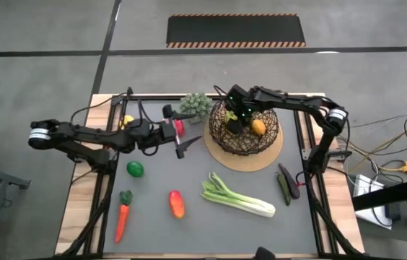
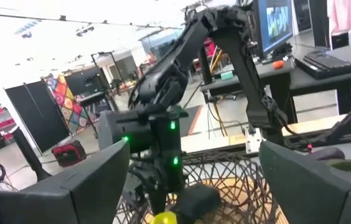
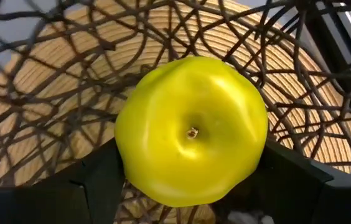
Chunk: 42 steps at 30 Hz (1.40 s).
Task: Build produce basket
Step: Adjust the green apple in the black wire basket, then put the red bell pepper into the black wire basket
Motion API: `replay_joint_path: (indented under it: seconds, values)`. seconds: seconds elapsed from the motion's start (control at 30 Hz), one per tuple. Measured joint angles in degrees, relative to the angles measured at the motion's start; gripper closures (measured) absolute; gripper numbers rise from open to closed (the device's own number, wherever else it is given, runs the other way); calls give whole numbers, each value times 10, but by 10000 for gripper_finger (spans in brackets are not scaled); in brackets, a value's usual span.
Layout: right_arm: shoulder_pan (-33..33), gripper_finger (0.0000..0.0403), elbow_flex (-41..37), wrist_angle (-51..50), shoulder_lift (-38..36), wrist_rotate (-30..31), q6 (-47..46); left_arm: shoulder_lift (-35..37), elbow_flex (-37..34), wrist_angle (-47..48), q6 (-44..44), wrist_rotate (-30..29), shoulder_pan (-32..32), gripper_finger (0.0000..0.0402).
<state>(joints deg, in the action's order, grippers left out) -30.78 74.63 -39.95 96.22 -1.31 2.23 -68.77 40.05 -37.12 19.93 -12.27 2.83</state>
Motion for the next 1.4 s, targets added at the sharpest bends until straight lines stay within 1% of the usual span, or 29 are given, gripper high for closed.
replay_joint_path:
  seconds: [0.33, 0.57, 0.67, 0.93, 1.07, 1.23, 1.4]
  values:
    - [-6, 108, 0, 6, 26, -1, -8, 5, -5, -2, 0, 0, 0, 63]
    - [-6, 66, 0, 13, 28, -1, -8, 5, -5, -2, 0, 0, 0, 63]
    - [-6, 58, 0, 14, 28, -1, -10, 5, -5, -2, 0, 0, 0, 63]
    - [-7, 56, 15, 10, 21, -1, -22, 4, -10, -1, -1, 0, 1, 63]
    - [-7, 56, 39, -19, 16, -1, -22, 4, -10, 1, -6, 0, 1, 63]
    - [-6, 62, 62, -73, -8, 0, -21, 4, -14, 3, -37, 0, 0, 63]
    - [3, 73, 58, -118, -62, -2, -21, 4, -38, 5, -105, -11, 0, 63]
